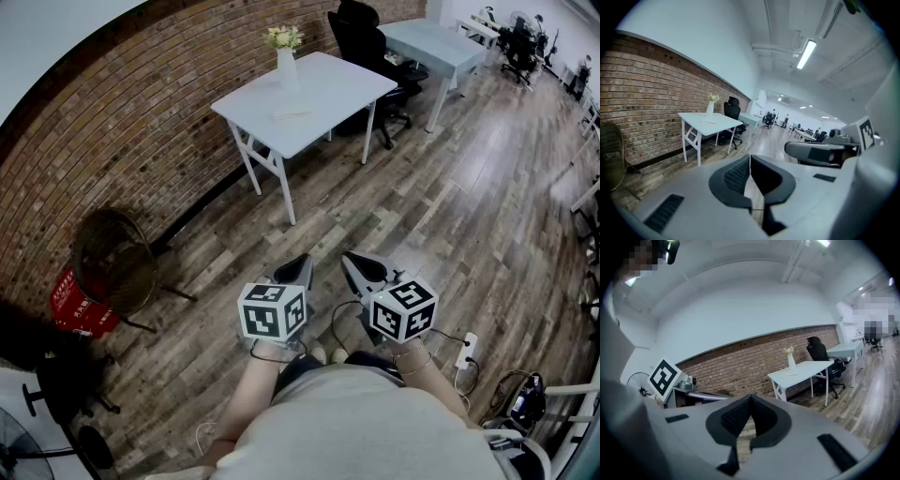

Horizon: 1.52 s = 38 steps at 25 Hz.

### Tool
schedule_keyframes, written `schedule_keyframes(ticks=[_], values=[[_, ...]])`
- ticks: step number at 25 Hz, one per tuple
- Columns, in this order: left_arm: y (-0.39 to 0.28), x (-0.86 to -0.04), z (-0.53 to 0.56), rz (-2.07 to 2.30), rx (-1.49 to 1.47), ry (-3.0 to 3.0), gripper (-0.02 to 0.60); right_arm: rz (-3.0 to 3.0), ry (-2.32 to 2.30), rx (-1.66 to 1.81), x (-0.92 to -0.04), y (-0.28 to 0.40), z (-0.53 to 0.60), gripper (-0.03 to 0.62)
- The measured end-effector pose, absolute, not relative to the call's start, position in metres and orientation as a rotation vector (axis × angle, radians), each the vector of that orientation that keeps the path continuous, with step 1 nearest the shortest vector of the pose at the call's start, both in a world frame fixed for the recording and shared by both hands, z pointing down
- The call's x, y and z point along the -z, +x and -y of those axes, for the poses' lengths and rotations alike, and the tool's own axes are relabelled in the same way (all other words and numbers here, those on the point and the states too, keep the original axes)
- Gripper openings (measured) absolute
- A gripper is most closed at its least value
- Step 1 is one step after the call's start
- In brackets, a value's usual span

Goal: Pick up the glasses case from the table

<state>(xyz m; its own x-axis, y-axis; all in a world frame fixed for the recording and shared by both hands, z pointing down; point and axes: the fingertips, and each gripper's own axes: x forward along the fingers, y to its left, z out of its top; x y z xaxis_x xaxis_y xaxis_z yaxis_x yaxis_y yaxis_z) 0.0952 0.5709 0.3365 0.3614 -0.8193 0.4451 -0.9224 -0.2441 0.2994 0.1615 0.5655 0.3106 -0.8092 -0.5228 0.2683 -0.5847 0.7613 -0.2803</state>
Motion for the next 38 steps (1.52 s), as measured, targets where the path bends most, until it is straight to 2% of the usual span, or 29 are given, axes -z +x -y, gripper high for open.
schedule_keyframes(ticks=[12, 23, 28, 38], values=[[0.102, -0.34, -0.57, 1.499, -0.273, 2.131, 0.011, 2.8, 0.881, -0.575, -0.314, 0.163, -0.565, -0.002], [0.124, -0.352, -0.556, 1.518, -0.206, 2.093, 0.011, 2.843, 0.943, -0.59, -0.32, 0.2, -0.552, -0.002], [0.127, -0.36, -0.538, 1.512, -0.205, 2.088, 0.011, 2.833, 0.91, -0.624, -0.335, 0.196, -0.539, -0.002], [0.093, -0.39, -0.43, 1.445, -0.243, 2.079, 0.011, 2.818, 0.95, -0.671, -0.359, 0.16, -0.423, -0.002]])
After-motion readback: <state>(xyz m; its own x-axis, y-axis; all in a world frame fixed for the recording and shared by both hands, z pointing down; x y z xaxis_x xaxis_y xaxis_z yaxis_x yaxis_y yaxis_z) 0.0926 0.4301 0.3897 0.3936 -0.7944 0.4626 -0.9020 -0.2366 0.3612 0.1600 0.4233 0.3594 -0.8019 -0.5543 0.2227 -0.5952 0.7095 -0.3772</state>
